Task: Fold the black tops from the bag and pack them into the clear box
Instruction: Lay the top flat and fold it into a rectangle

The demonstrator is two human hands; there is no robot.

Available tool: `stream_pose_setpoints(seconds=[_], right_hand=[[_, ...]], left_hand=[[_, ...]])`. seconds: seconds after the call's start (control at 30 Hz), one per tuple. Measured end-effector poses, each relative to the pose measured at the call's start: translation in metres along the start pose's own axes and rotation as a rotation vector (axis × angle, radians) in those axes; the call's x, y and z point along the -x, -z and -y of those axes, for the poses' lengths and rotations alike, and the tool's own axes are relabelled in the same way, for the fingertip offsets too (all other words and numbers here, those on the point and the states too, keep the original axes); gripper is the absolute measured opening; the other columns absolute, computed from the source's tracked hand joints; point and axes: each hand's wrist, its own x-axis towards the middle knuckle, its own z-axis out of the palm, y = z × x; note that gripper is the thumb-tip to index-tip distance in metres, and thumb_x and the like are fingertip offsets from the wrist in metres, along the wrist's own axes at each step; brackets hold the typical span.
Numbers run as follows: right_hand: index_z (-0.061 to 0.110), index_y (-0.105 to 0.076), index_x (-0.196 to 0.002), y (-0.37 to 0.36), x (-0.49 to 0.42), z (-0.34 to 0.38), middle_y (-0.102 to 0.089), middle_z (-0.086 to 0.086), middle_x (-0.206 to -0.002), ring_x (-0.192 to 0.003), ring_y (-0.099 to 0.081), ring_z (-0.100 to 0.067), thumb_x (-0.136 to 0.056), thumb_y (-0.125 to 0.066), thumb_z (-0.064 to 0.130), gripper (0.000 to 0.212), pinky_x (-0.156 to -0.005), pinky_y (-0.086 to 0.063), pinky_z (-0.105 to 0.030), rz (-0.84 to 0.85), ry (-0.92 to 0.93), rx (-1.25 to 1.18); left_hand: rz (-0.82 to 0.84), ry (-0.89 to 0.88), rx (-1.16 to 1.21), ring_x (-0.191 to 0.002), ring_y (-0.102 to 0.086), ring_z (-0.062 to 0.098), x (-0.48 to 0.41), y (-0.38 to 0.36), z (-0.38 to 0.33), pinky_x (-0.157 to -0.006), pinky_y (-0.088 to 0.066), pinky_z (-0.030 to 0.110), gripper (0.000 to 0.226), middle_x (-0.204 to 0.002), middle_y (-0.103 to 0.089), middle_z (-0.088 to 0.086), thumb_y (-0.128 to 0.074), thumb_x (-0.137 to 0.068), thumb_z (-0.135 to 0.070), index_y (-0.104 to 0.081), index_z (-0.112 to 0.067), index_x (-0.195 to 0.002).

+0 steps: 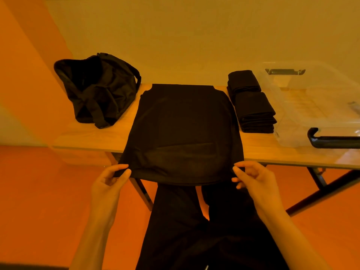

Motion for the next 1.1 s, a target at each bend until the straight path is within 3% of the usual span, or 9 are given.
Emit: stream_pose_setpoints(seconds=[0.17,0.43,0.6,0.7,0.73,0.8,0.93,1.03,1.1], right_hand=[[0.027,-0.072,-0.101,0.003,0.008,0.0,-0.068,0.015,-0.089,-0.078,-0.062,0.018,-0.078,-0.083,0.012,0.029,-0.061,-0.046,-0.001,0.053,0.085,0.239],[0.028,-0.07,-0.109,0.006,0.008,-0.001,-0.064,0.018,-0.088,-0.082,-0.059,0.017,-0.08,-0.082,0.008,0.037,-0.071,-0.048,-0.002,0.038,0.228,0.423],[0.035,-0.072,-0.106,0.012,-0.001,-0.011,-0.071,0.019,-0.086,-0.084,-0.069,0.002,-0.088,-0.073,0.007,0.033,-0.078,-0.057,-0.02,0.0,0.248,0.394],[0.027,-0.073,-0.099,0.011,-0.001,-0.014,-0.069,0.019,-0.075,-0.076,-0.068,0.003,-0.094,-0.064,0.029,0.01,-0.063,-0.055,-0.023,-0.094,0.285,0.442],[0.025,-0.072,-0.096,0.01,-0.001,-0.014,-0.067,0.019,-0.073,-0.075,-0.067,0.004,-0.095,-0.062,0.035,0.015,-0.06,-0.052,-0.021,-0.112,0.295,0.463],[0.026,-0.068,-0.091,0.009,-0.001,-0.012,-0.067,0.017,-0.073,-0.073,-0.067,0.005,-0.096,-0.06,0.032,0.011,-0.059,-0.05,-0.016,-0.113,0.293,0.414],[0.026,-0.061,-0.096,0.01,0.001,-0.002,-0.072,0.008,-0.082,-0.068,-0.072,-0.009,-0.102,-0.053,0.014,0.016,-0.058,-0.054,-0.015,-0.041,0.193,0.123],[0.025,-0.06,-0.11,0.012,0.002,0.002,-0.069,-0.006,-0.086,-0.071,-0.075,-0.025,-0.105,-0.043,0.004,0.027,-0.059,-0.06,-0.027,0.021,0.066,-0.09],[0.018,-0.067,-0.109,0.015,0.004,0.005,-0.069,-0.012,-0.091,-0.076,-0.075,-0.031,-0.106,-0.038,0.002,0.032,-0.062,-0.061,-0.029,0.056,0.007,-0.156]], left_hand=[[-0.037,-0.051,-0.021,-0.102,-0.071,0.013,0.009,0.003,0.0,-0.082,-0.059,0.023,0.045,-0.109,-0.075,-0.003,-0.081,-0.072,-0.007,-0.072,-0.025,-0.113],[-0.081,-0.045,-0.032,-0.101,-0.068,0.018,0.004,0.004,-0.001,-0.087,-0.056,0.033,0.04,-0.106,-0.073,-0.005,-0.076,-0.082,0.0,-0.072,-0.026,-0.112],[-0.133,-0.025,0.017,-0.105,-0.07,0.011,0.001,0.002,0.003,-0.083,-0.057,0.018,0.029,-0.107,-0.075,0.0,-0.071,-0.087,-0.002,-0.072,-0.015,-0.113],[-0.17,0.001,-0.008,-0.106,-0.068,0.018,-0.001,0.003,0.008,-0.089,-0.055,0.028,0.022,-0.11,-0.072,0.01,-0.071,-0.09,-0.005,-0.074,-0.018,-0.106],[-0.17,0.012,-0.001,-0.109,-0.067,0.023,-0.002,0.005,0.01,-0.094,-0.054,0.035,0.022,-0.113,-0.071,0.012,-0.071,-0.09,-0.004,-0.074,-0.018,-0.106],[-0.166,0.022,0.001,-0.114,-0.066,0.024,-0.001,0.005,0.012,-0.096,-0.052,0.039,0.023,-0.115,-0.071,0.012,-0.071,-0.089,-0.004,-0.074,-0.017,-0.107],[-0.188,-0.005,-0.055,-0.111,-0.067,0.014,0.001,-0.001,0.011,-0.085,-0.057,0.023,0.028,-0.113,-0.071,0.003,-0.072,-0.087,0.002,-0.071,-0.015,-0.109],[-0.218,0.025,0.003,-0.115,-0.066,0.02,-0.002,0.0,0.016,-0.095,-0.053,0.034,0.024,-0.116,-0.07,0.008,-0.068,-0.091,0.0,-0.072,-0.018,-0.105],[-0.247,0.043,0.042,-0.115,-0.066,0.022,-0.003,-0.001,0.015,-0.096,-0.052,0.036,0.02,-0.116,-0.07,0.01,-0.065,-0.095,-0.003,-0.073,-0.02,-0.102]])
